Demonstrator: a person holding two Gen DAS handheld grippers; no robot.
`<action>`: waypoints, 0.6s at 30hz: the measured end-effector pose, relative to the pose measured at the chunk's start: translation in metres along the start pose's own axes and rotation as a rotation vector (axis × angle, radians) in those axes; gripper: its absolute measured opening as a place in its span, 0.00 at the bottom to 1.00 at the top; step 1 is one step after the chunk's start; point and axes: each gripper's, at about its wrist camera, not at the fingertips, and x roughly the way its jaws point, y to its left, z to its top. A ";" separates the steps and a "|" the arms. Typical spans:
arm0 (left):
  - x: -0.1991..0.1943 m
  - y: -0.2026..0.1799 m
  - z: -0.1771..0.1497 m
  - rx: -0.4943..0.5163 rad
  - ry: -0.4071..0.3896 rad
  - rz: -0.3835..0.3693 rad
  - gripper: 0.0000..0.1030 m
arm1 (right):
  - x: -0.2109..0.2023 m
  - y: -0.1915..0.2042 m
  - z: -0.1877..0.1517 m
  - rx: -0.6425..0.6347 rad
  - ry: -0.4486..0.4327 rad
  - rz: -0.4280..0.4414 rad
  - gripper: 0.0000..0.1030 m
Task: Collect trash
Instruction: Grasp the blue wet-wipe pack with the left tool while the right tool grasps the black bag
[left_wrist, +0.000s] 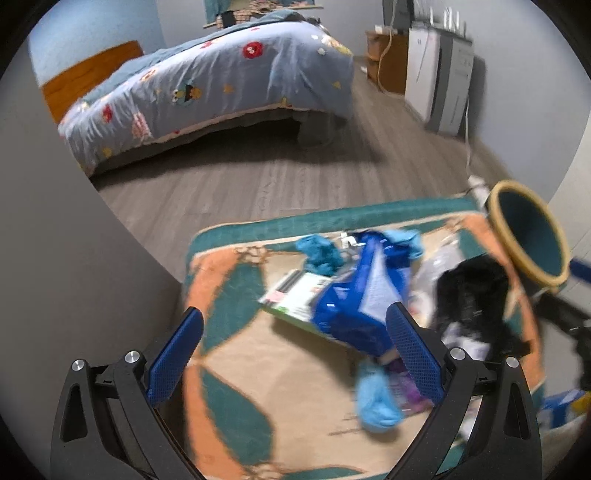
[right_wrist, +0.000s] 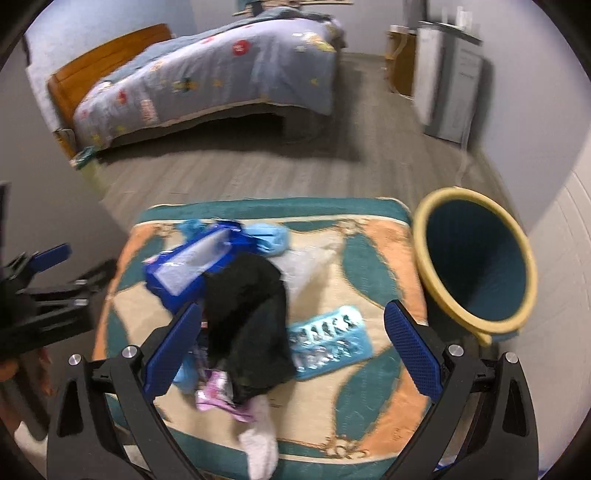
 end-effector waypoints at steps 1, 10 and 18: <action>0.002 0.002 0.002 0.009 -0.003 0.003 0.95 | 0.000 0.004 0.002 -0.014 -0.002 -0.001 0.94; 0.025 0.022 0.012 -0.030 0.009 -0.078 0.95 | 0.041 0.029 -0.001 -0.053 0.095 0.071 0.84; 0.052 0.003 0.015 0.018 0.045 -0.119 0.95 | 0.044 0.020 0.001 -0.019 0.134 0.128 0.15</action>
